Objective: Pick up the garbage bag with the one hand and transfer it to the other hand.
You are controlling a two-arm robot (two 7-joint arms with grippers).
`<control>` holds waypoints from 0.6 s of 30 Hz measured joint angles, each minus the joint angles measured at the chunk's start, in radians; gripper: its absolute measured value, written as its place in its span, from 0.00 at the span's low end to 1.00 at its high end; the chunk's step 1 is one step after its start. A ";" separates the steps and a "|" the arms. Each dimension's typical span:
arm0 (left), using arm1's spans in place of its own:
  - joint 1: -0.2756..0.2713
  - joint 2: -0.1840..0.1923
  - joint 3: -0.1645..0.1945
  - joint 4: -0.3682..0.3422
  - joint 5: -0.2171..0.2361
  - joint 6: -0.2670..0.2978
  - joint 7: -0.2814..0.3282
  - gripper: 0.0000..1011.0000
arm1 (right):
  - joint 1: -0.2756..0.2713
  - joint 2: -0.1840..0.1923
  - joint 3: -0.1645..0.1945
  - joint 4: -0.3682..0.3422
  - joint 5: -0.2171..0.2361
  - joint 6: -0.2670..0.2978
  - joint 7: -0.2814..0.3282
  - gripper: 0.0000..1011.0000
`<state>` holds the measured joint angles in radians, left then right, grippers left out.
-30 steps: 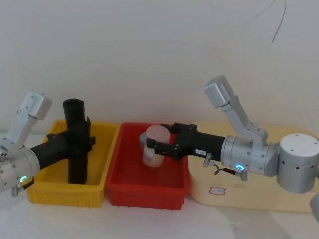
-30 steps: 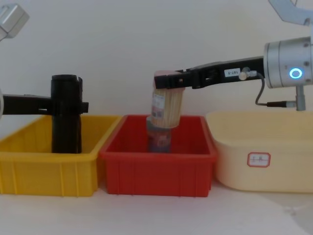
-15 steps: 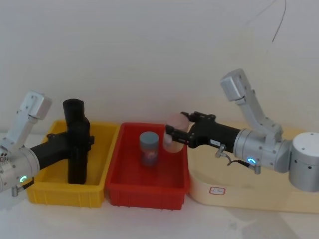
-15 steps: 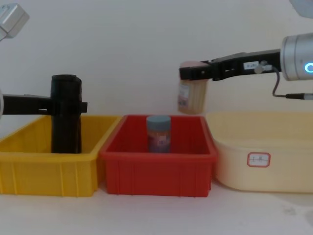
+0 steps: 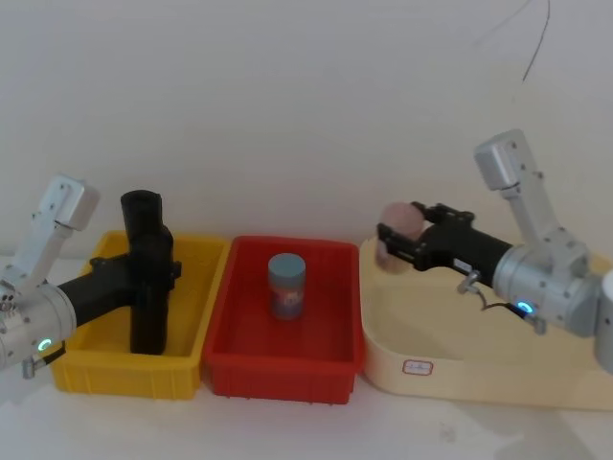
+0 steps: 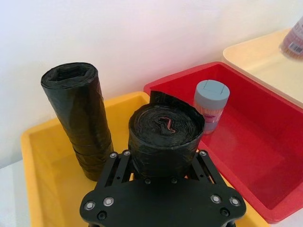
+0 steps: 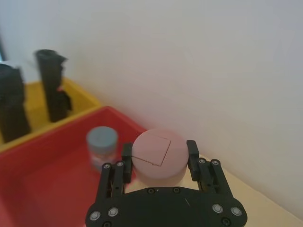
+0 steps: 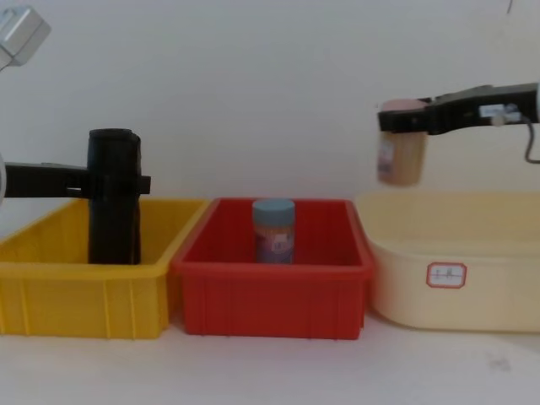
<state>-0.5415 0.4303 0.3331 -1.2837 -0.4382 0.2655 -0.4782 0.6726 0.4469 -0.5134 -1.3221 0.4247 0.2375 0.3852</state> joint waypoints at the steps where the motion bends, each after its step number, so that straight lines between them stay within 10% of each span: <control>1: 0.000 0.000 0.000 0.000 0.000 0.000 0.000 0.43 | -0.004 0.003 0.004 -0.003 -0.002 0.001 -0.008 0.64; 18: 0.000 0.000 0.000 0.000 0.000 0.000 0.000 0.43 | -0.116 0.071 0.122 -0.057 -0.021 0.031 -0.180 0.64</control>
<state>-0.5415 0.4303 0.3331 -1.2838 -0.4382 0.2655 -0.4782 0.5569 0.5183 -0.3911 -1.3791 0.4041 0.2685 0.2048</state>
